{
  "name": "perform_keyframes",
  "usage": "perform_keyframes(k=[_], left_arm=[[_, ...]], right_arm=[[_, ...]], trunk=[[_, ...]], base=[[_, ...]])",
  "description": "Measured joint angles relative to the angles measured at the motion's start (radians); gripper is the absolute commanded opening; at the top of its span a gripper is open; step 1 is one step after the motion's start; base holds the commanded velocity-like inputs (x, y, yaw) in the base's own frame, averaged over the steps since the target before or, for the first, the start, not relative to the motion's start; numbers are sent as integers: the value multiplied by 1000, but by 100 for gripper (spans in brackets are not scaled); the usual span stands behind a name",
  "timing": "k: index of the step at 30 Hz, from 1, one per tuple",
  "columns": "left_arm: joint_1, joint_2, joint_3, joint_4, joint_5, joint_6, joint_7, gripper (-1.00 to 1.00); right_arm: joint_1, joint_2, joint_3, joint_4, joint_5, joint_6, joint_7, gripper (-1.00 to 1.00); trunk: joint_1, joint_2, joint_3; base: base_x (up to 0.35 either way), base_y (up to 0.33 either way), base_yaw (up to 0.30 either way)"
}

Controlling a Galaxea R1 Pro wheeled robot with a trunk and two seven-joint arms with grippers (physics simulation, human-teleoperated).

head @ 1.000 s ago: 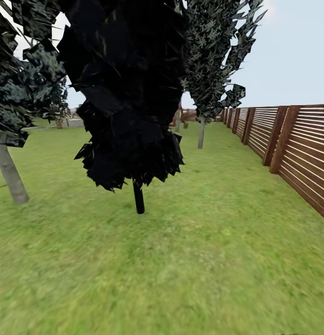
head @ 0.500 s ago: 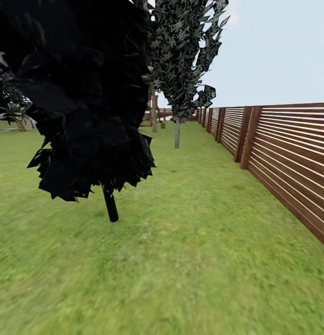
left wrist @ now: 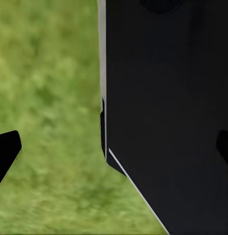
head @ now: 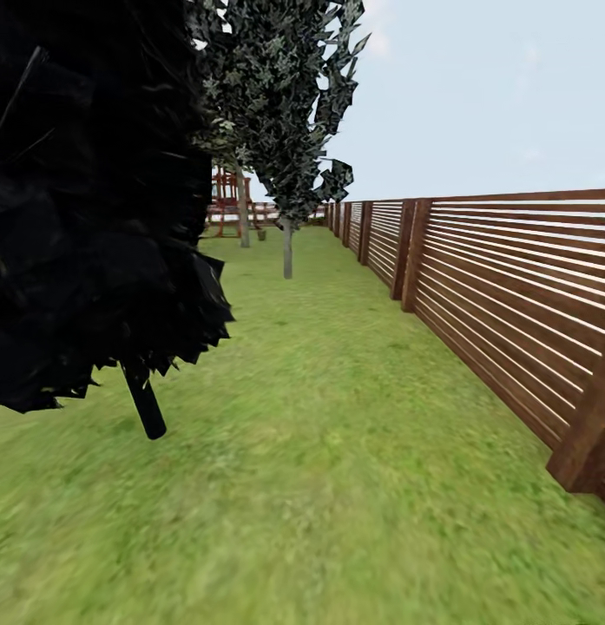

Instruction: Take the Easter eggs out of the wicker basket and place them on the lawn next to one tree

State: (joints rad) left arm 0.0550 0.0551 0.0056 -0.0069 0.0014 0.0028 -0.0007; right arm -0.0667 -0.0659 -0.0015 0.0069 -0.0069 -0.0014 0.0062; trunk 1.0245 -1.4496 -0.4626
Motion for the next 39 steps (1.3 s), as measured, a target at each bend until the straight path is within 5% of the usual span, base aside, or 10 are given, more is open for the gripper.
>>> perform_keyframes(k=[30,39], left_arm=[[0,3,0,-4,0,-1,1,100],[0,3,0,-4,0,-1,2,100]], right_arm=[[0,-1,0,0,1,4,-1,100],[0,0,0,0,0,3,0,100]], trunk=[[0,0,0],[0,0,0]], base=[[320,-27,-15],[330,0,-252]])
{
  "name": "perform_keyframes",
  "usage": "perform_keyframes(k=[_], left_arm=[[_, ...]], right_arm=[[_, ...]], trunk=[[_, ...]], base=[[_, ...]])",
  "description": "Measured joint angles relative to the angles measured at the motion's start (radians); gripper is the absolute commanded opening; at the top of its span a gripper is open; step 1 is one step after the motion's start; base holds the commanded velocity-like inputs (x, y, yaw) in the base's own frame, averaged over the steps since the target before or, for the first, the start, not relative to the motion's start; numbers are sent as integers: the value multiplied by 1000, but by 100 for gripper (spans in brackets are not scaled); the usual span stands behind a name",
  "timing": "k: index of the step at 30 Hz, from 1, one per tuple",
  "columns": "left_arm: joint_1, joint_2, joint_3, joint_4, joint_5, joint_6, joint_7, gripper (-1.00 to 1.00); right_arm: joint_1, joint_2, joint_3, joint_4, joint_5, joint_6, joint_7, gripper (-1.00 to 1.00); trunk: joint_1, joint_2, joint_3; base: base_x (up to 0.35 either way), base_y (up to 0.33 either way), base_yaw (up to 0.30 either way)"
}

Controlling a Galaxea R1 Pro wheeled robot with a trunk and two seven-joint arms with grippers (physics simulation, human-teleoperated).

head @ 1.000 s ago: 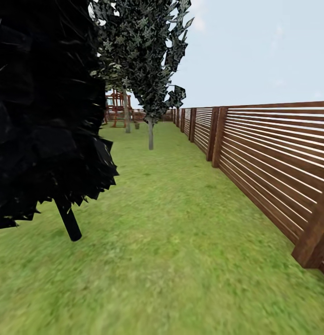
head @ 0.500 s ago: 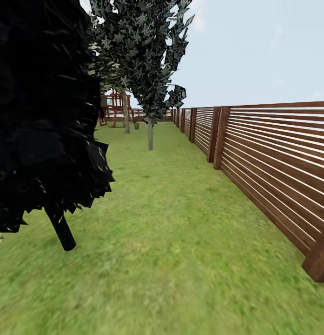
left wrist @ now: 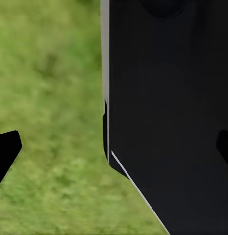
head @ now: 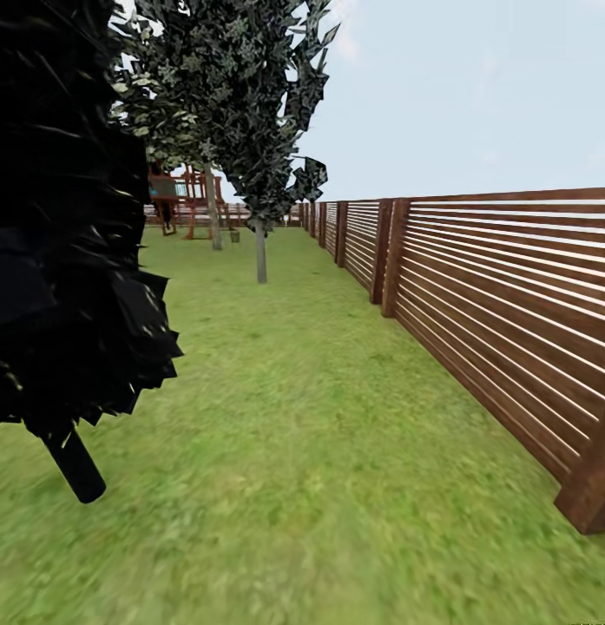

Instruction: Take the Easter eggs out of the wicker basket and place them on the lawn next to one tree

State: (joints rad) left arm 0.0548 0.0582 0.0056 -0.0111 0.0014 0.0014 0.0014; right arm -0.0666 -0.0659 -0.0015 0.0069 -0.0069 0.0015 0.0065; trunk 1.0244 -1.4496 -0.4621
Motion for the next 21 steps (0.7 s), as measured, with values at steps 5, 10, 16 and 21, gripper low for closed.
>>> perform_keyframes(k=[5,10,16,21], left_arm=[[0,0,0,0,0,0,0,100],[0,0,0,0,0,0,0,100],[0,0,0,0,0,0,0,100],[0,0,0,0,0,0,0,100]], right_arm=[[0,0,0,0,0,1,-1,100],[0,0,0,0,0,2,-1,100],[0,0,0,0,0,3,-1,100],[0,0,0,0,1,3,-1,100]], trunk=[[0,0,0],[0,0,0],[0,0,0],[0,0,0]], base=[[330,0,-207],[330,0,-33],[330,0,-3],[330,0,0]])
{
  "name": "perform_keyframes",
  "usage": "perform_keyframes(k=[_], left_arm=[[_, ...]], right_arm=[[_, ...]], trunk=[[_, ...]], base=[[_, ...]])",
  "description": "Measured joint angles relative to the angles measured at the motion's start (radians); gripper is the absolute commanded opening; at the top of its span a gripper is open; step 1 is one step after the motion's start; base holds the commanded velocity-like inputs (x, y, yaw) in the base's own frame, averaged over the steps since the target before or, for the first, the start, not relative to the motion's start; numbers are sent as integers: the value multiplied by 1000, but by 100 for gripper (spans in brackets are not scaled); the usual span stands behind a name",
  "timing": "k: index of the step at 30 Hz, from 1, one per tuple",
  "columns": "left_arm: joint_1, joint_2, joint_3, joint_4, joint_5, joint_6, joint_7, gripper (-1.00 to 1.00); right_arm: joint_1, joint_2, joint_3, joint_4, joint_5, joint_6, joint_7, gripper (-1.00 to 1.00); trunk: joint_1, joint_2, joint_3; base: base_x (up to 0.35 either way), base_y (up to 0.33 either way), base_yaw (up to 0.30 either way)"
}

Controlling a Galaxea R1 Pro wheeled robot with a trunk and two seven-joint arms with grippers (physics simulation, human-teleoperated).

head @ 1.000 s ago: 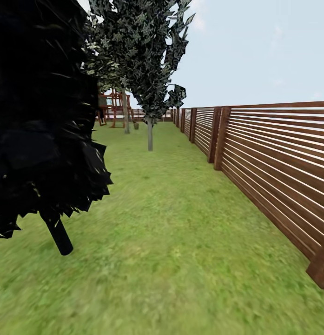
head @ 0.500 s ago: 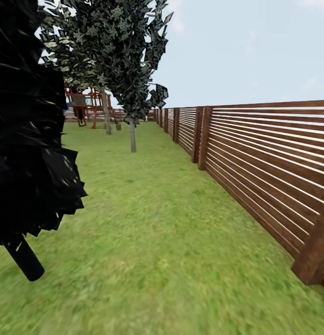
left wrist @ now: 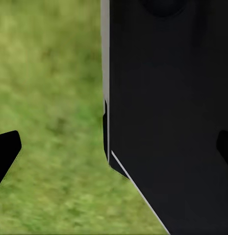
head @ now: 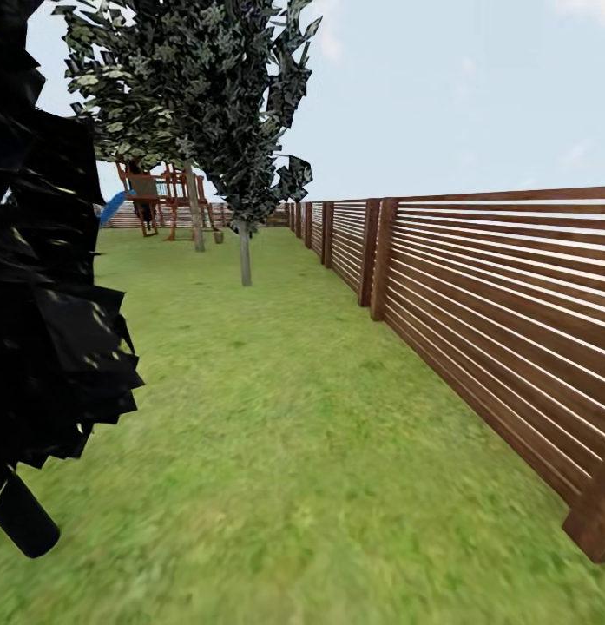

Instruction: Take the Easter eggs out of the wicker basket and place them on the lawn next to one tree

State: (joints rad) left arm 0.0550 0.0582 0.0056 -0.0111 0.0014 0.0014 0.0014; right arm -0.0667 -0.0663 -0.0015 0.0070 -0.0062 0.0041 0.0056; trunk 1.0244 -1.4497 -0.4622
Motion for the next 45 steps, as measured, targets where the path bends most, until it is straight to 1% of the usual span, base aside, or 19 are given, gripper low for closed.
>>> perform_keyframes(k=[11,45], left_arm=[[0,0,0,0,0,0,0,100],[0,0,0,-4,0,0,0,100]], right_arm=[[0,0,0,0,-1,-1,0,100],[0,0,0,0,1,0,0,100]], trunk=[[0,0,0],[0,0,0]], base=[[330,0,-144],[330,0,-2]])
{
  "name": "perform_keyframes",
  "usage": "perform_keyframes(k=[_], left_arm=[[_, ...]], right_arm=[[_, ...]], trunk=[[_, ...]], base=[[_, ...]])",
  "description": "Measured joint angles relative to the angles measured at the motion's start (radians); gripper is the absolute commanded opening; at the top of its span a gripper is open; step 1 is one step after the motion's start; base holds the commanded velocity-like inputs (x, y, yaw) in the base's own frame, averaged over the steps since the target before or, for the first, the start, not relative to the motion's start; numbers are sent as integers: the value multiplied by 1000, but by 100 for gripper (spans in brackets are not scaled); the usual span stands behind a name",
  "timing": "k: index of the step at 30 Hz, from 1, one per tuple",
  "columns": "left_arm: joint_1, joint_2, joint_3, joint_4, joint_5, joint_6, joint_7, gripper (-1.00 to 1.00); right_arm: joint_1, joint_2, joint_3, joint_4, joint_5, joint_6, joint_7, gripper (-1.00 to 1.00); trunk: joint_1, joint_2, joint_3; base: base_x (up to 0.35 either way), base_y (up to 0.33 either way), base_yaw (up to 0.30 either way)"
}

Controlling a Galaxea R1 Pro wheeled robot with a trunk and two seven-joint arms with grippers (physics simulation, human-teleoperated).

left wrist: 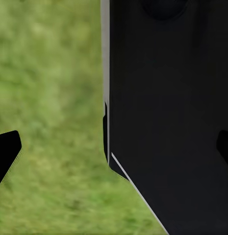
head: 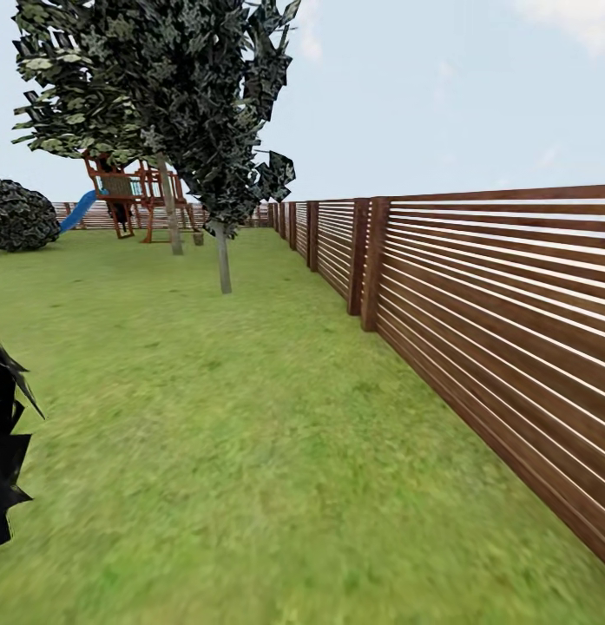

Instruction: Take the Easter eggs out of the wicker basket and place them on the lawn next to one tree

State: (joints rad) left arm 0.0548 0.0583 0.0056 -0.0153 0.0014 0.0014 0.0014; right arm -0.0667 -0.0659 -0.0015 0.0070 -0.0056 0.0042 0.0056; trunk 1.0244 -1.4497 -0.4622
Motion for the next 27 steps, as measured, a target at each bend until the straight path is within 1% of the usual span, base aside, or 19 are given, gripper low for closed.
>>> perform_keyframes(k=[27], left_arm=[[0,0,0,0,0,0,0,100]], right_arm=[[0,-1,0,0,0,0,0,100]], trunk=[[0,0,0]], base=[[330,0,0]])
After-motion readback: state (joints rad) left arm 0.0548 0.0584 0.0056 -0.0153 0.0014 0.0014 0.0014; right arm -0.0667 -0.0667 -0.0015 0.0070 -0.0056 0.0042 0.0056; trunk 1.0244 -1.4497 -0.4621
